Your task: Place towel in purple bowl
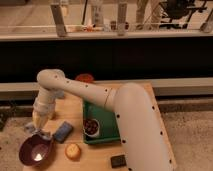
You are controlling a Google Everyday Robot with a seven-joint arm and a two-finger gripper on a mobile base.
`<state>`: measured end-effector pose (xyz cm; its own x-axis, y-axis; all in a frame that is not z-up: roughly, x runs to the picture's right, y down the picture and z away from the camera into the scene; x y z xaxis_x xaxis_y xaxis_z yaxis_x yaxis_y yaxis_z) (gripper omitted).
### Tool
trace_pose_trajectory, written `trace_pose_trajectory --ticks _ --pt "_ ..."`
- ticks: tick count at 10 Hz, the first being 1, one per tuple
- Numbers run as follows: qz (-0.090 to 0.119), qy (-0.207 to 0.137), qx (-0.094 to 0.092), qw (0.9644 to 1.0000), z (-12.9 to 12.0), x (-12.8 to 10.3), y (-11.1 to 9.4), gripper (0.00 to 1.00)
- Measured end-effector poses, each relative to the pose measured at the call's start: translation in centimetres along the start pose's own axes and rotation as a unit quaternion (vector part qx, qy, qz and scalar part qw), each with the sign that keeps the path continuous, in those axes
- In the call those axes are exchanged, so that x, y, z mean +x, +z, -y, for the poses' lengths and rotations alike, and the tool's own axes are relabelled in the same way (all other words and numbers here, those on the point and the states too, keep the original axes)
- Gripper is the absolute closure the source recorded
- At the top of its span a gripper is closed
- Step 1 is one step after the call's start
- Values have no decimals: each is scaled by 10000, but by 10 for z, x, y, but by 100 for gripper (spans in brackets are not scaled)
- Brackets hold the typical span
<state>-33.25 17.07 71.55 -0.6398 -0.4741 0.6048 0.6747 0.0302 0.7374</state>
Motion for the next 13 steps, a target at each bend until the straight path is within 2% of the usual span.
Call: trace_pose_trajectory --ticks 3,7,11,12,13 --pt "143 22 39 9999 4 -1 13 100" --pt "254 24 226 9994 12 -5 35 99" --pt "251 90 172 9995 18 -22 47 65" --pt "213 107 137 9996 17 -26 48 53" --pt "154 135 84 9998 15 -30 46 37"
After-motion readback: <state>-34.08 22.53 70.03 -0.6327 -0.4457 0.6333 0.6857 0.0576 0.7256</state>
